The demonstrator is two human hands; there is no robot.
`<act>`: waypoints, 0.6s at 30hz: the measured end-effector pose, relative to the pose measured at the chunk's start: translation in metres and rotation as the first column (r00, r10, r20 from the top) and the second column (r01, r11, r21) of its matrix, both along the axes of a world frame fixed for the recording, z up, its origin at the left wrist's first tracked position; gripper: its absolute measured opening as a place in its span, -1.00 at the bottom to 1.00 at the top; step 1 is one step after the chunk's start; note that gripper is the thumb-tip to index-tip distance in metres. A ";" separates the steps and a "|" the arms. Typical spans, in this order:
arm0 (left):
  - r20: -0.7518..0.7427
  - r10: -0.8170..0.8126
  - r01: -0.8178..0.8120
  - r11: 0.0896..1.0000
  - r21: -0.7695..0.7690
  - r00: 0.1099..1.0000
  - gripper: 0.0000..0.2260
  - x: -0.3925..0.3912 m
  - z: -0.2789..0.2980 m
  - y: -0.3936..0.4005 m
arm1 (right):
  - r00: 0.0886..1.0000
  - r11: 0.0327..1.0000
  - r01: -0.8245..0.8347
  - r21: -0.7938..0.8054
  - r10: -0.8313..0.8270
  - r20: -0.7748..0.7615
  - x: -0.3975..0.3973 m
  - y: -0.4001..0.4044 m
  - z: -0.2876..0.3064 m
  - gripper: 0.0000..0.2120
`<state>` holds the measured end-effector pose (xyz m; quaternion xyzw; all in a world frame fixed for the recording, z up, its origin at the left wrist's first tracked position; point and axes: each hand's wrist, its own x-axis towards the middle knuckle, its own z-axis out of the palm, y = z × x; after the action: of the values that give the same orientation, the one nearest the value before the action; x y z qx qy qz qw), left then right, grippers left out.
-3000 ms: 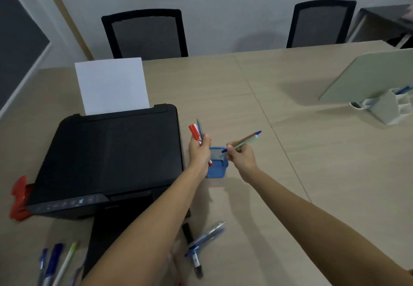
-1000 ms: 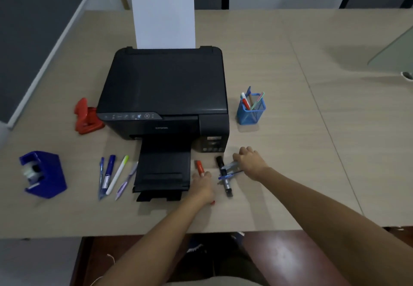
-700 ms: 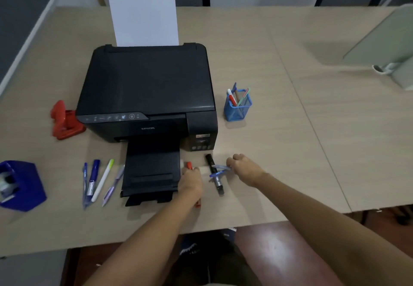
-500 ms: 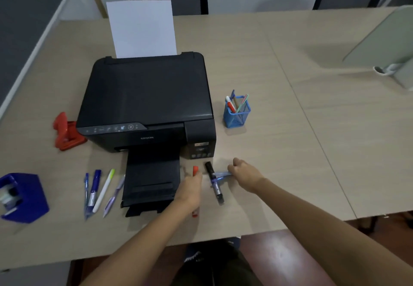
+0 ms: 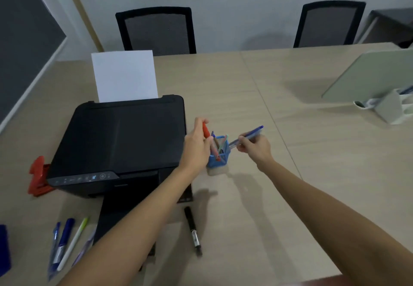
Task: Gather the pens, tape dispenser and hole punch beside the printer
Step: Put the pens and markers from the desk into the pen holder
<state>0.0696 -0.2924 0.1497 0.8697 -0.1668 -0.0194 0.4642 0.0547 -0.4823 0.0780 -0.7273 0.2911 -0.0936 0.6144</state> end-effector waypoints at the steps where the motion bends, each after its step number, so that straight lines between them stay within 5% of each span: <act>1: -0.001 0.038 -0.038 0.999 -0.019 0.999 -0.73 0.010 -0.003 -0.009 | 1.000 1.000 -0.018 -0.021 0.018 -0.018 0.007 0.001 0.000 -0.92; 9: -0.173 0.140 -0.123 0.987 0.104 0.975 -0.85 0.045 -0.056 -0.046 | 0.936 0.899 -0.318 -0.301 0.248 -0.248 0.037 0.004 -0.029 -0.78; 13: -0.150 0.103 -0.066 0.970 0.235 0.983 -0.86 0.052 -0.077 -0.051 | 0.930 0.878 -0.359 -0.317 0.308 -0.199 0.037 0.000 -0.034 -0.93; 18: -0.128 0.134 -0.081 0.932 0.352 0.983 -0.81 0.054 -0.090 -0.054 | 0.928 0.873 -0.372 -0.315 0.342 -0.148 0.037 -0.003 -0.039 -0.88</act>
<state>0.1238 -0.3459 0.0598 0.9415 -0.0777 -0.0882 0.3159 0.0921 -0.4856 0.0393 -0.8663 0.1581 0.0049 0.4738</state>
